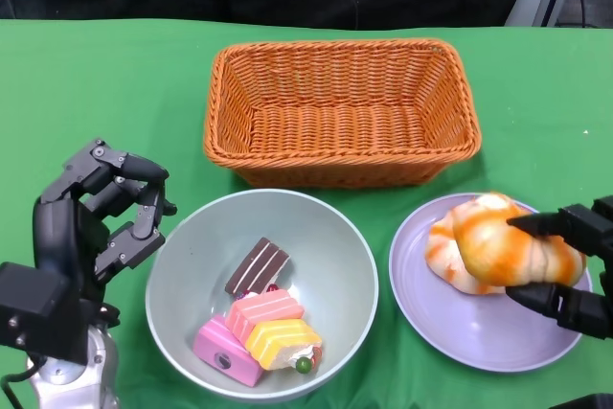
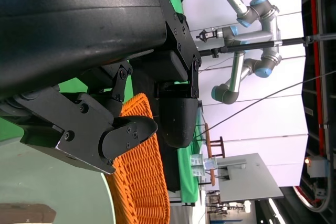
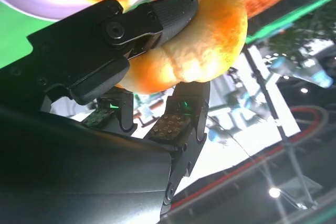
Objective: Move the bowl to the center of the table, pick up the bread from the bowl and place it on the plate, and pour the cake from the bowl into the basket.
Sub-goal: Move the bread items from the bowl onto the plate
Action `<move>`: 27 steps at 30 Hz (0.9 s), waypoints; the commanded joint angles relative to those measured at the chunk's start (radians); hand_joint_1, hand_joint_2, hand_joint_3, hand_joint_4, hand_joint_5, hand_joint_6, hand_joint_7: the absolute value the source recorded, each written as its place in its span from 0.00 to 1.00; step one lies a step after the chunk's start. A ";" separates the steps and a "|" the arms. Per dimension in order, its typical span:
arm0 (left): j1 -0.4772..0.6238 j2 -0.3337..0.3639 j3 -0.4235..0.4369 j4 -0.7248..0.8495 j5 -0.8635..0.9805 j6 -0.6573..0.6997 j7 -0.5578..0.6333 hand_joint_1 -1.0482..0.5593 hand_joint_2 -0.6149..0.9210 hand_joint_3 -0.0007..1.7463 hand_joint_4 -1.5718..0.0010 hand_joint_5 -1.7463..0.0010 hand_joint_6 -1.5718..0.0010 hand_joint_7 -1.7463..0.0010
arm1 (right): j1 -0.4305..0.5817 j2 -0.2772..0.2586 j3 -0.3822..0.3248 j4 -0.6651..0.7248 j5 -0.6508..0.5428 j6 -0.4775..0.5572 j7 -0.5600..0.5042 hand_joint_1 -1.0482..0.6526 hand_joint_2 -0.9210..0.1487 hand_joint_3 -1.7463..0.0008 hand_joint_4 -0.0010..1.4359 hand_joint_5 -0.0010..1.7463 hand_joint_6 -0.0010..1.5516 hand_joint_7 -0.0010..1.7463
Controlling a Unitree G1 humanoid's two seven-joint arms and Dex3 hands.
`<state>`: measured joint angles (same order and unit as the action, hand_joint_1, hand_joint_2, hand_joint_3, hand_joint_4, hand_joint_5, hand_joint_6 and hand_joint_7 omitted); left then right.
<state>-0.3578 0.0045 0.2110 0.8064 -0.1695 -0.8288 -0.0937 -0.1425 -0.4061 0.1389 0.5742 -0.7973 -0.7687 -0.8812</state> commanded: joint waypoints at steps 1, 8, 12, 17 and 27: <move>-0.010 0.019 0.008 -0.011 -0.004 0.010 -0.006 0.63 0.84 0.49 0.49 0.14 0.47 0.29 | -0.016 -0.009 0.015 0.042 -0.012 0.006 -0.048 0.51 0.23 0.78 0.65 0.67 0.66 0.42; 0.000 0.019 0.009 -0.018 -0.010 0.006 -0.017 0.62 0.83 0.50 0.49 0.13 0.48 0.28 | -0.061 -0.028 0.073 0.124 -0.029 0.005 -0.044 0.52 0.14 0.87 0.63 0.68 0.65 0.38; 0.006 0.018 0.010 -0.022 -0.011 0.001 -0.022 0.63 0.82 0.50 0.49 0.13 0.48 0.28 | -0.083 -0.023 0.096 0.168 -0.023 0.003 -0.044 0.52 0.11 0.90 0.62 0.72 0.65 0.37; 0.023 0.014 0.006 -0.055 -0.002 0.018 -0.012 0.62 0.82 0.51 0.50 0.13 0.48 0.28 | -0.105 -0.019 0.130 0.217 -0.039 0.022 -0.072 0.52 0.11 0.91 0.62 0.71 0.65 0.36; 0.044 0.011 0.006 -0.090 0.013 0.024 0.008 0.62 0.81 0.51 0.49 0.14 0.49 0.27 | -0.135 -0.016 0.196 0.308 -0.031 0.027 -0.056 0.54 0.09 0.96 0.65 0.62 0.70 0.25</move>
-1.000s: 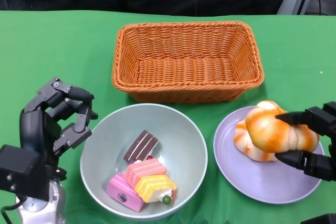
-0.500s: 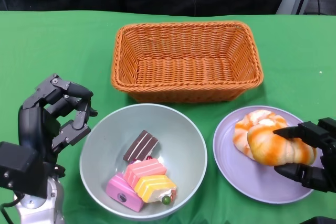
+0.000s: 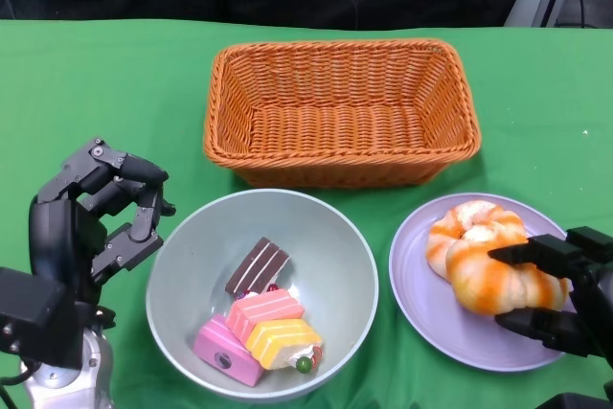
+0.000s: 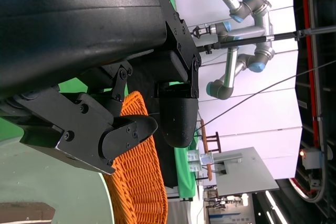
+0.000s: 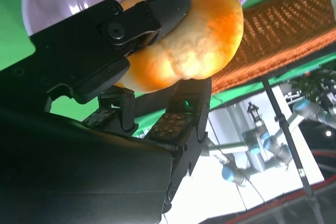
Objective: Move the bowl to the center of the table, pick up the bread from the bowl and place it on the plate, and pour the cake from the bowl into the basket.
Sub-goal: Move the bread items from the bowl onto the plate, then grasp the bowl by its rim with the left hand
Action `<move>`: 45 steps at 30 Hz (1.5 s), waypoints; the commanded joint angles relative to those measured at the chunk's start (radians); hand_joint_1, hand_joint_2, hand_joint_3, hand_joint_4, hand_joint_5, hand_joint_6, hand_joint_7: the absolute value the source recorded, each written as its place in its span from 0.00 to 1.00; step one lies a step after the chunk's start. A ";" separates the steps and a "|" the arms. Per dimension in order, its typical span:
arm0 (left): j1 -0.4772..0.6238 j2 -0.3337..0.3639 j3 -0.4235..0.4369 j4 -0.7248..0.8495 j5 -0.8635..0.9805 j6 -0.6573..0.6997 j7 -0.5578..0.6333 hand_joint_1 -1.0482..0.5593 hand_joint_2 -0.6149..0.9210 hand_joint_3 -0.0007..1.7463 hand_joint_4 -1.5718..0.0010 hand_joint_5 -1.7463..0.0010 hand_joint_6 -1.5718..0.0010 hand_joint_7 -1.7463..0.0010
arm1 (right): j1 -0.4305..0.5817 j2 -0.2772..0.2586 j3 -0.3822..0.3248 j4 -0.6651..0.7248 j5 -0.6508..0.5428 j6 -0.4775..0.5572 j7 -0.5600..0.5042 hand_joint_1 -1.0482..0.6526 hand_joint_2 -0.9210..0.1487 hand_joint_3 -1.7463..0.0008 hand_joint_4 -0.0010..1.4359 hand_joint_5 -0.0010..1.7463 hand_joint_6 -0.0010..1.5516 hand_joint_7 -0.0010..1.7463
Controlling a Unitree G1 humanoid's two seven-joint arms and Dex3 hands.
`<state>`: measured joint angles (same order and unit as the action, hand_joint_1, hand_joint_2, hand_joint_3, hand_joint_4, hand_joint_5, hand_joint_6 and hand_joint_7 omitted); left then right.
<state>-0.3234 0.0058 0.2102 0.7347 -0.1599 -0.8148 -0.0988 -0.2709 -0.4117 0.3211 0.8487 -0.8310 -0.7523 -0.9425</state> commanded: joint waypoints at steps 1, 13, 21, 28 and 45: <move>0.012 0.009 0.007 -0.023 0.004 0.012 0.015 0.62 0.81 0.51 0.49 0.14 0.49 0.26 | -0.010 -0.009 0.021 0.045 0.001 0.009 -0.001 0.54 0.09 0.97 0.65 0.62 0.71 0.24; 0.010 0.007 0.006 -0.024 0.008 0.012 0.023 0.62 0.81 0.51 0.49 0.14 0.49 0.25 | -0.006 -0.016 0.061 0.056 0.025 0.036 0.075 0.58 0.07 0.99 0.65 0.59 0.74 0.16; 0.011 0.005 0.008 -0.024 0.003 0.015 0.020 0.63 0.80 0.54 0.49 0.14 0.49 0.26 | 0.016 -0.026 0.070 0.015 0.044 0.078 0.149 0.57 0.05 0.99 0.63 0.49 0.69 0.06; 0.012 0.006 0.006 -0.024 0.001 0.015 0.022 0.62 0.80 0.52 0.49 0.13 0.49 0.26 | 0.072 -0.057 0.078 -0.125 0.047 0.200 0.312 0.49 0.06 1.00 0.47 0.03 0.44 0.00; 0.007 0.004 0.007 -0.005 0.010 0.003 0.027 0.62 0.82 0.51 0.49 0.13 0.49 0.27 | 0.109 -0.056 0.076 -0.204 0.024 0.263 0.252 0.29 0.05 1.00 0.44 0.02 0.44 0.03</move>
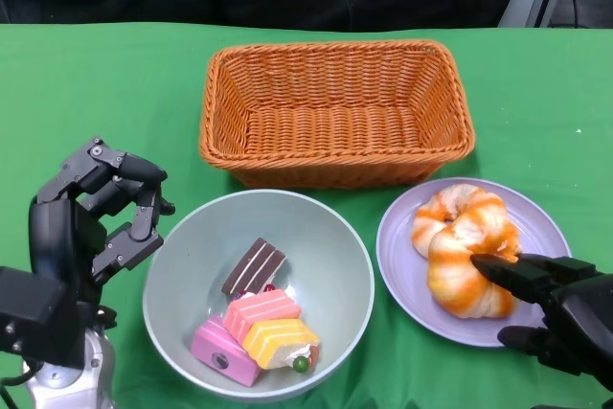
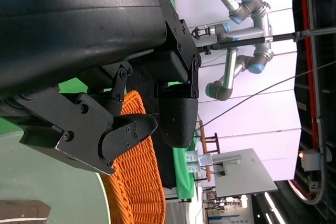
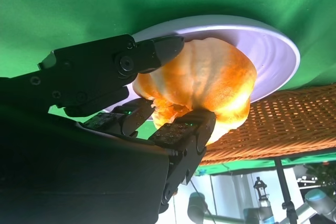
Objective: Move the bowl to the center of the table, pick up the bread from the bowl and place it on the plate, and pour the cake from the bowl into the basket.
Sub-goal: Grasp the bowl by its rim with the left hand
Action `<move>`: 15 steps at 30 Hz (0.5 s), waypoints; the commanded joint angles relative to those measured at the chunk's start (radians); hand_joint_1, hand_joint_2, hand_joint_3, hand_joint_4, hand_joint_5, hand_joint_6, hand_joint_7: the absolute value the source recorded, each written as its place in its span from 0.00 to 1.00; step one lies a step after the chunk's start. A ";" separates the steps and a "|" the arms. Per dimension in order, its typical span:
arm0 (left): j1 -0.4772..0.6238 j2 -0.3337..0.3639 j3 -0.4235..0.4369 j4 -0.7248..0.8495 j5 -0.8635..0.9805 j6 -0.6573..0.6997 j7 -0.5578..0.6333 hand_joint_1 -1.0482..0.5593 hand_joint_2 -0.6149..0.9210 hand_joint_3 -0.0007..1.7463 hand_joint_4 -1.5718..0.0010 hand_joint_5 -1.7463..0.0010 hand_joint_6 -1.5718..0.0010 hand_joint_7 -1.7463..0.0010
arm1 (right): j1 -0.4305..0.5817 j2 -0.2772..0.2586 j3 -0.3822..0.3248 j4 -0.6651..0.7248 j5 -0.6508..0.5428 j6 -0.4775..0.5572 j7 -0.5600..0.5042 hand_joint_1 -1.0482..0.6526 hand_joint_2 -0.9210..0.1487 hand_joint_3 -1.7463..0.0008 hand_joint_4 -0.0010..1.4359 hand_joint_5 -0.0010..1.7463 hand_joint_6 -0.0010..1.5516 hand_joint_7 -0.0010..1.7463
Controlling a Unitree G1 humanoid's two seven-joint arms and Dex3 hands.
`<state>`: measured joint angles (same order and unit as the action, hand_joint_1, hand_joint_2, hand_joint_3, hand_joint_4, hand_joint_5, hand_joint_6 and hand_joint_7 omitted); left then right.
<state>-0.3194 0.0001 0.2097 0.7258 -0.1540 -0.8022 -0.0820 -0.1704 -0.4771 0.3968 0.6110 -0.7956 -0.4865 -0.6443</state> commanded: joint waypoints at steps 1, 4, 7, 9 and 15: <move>0.003 0.010 0.007 0.004 0.005 -0.010 0.010 0.62 0.82 0.50 0.49 0.13 0.49 0.27 | 0.006 0.015 -0.001 0.041 -0.013 -0.008 -0.076 0.29 0.05 1.00 0.45 0.02 0.46 0.04; 0.003 0.010 0.008 0.004 0.007 -0.011 0.012 0.63 0.82 0.50 0.50 0.13 0.49 0.27 | 0.001 0.025 0.000 0.056 -0.018 -0.012 -0.135 0.28 0.04 1.00 0.50 0.04 0.53 0.05; 0.003 0.014 0.008 0.011 0.015 -0.017 0.015 0.63 0.82 0.51 0.50 0.13 0.49 0.27 | -0.002 0.042 -0.003 0.064 -0.040 -0.005 -0.229 0.26 0.02 0.99 0.56 0.07 0.59 0.06; 0.003 0.014 0.009 0.012 0.012 -0.016 0.013 0.63 0.82 0.51 0.50 0.13 0.49 0.27 | -0.005 0.045 -0.004 0.069 -0.039 -0.016 -0.257 0.26 0.01 0.99 0.47 0.26 0.60 0.08; 0.002 0.012 0.012 0.011 -0.008 -0.011 -0.004 0.64 0.82 0.50 0.49 0.13 0.48 0.27 | 0.001 0.049 -0.019 0.045 -0.018 -0.030 -0.273 0.25 0.00 0.97 0.29 0.52 0.58 0.11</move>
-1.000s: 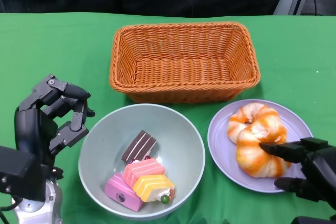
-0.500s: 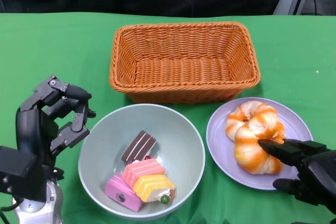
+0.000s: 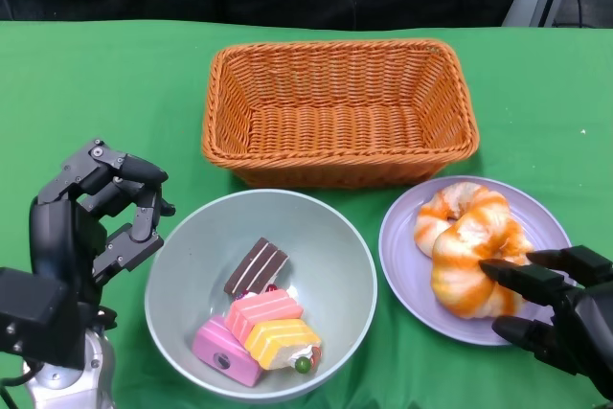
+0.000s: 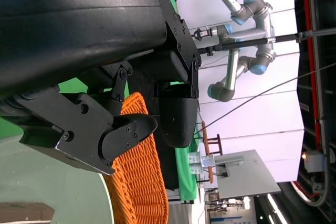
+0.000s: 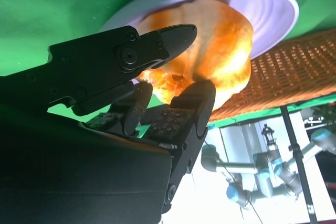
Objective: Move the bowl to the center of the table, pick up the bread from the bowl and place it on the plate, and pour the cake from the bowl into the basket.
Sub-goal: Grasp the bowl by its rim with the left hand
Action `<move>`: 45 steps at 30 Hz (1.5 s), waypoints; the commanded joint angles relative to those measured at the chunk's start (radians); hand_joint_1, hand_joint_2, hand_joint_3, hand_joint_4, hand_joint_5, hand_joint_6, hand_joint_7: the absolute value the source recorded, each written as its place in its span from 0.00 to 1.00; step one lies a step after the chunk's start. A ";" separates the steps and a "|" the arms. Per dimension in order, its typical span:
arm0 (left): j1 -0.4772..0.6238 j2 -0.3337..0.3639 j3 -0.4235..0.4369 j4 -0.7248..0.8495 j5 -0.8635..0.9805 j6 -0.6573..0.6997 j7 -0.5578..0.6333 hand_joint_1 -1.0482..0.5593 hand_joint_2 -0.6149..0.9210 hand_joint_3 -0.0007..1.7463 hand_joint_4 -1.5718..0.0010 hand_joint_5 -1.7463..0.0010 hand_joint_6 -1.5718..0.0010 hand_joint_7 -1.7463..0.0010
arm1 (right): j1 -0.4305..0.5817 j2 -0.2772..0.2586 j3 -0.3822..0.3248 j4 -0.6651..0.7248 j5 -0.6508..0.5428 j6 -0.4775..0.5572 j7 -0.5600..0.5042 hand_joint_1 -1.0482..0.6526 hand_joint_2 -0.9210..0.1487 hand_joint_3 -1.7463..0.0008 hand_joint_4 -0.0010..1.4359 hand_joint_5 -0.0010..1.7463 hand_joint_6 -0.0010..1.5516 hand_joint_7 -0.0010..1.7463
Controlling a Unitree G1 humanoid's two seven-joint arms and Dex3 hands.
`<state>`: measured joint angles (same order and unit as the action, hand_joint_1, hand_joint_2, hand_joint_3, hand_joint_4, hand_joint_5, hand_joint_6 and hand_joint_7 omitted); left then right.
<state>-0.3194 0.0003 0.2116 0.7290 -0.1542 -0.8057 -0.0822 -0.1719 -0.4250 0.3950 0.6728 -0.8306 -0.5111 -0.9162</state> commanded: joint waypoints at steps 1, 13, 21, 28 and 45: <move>0.002 0.013 0.010 0.009 -0.008 -0.007 -0.003 0.64 0.82 0.50 0.49 0.13 0.48 0.27 | 0.006 -0.002 -0.020 -0.026 0.022 -0.007 0.003 0.25 0.00 0.97 0.28 0.52 0.58 0.11; -0.004 0.017 0.010 0.028 -0.005 -0.015 -0.003 0.62 0.81 0.50 0.49 0.13 0.49 0.27 | 0.039 0.009 -0.052 -0.094 0.052 -0.030 0.016 0.25 0.00 0.96 0.32 0.31 0.56 0.07; -0.002 0.018 0.009 0.026 -0.014 -0.018 -0.013 0.63 0.82 0.50 0.49 0.13 0.49 0.27 | 0.071 0.041 -0.104 -0.151 0.131 -0.090 0.049 0.27 0.00 0.98 0.37 0.27 0.56 0.09; -0.005 0.021 0.010 0.037 -0.005 -0.027 -0.004 0.62 0.83 0.49 0.49 0.14 0.49 0.27 | 0.130 0.082 -0.161 -0.284 0.240 -0.108 0.166 0.27 0.00 0.98 0.40 0.27 0.49 0.06; -0.002 0.027 0.010 0.040 -0.016 -0.027 -0.022 0.62 0.85 0.45 0.49 0.14 0.48 0.27 | 0.276 0.214 -0.211 -0.593 0.777 -0.124 0.715 0.53 0.00 0.93 0.47 0.42 0.54 0.08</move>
<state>-0.3210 0.0087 0.2122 0.7681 -0.1641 -0.8261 -0.0964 0.0938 -0.2110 0.1960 0.0913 -0.1036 -0.6318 -0.2437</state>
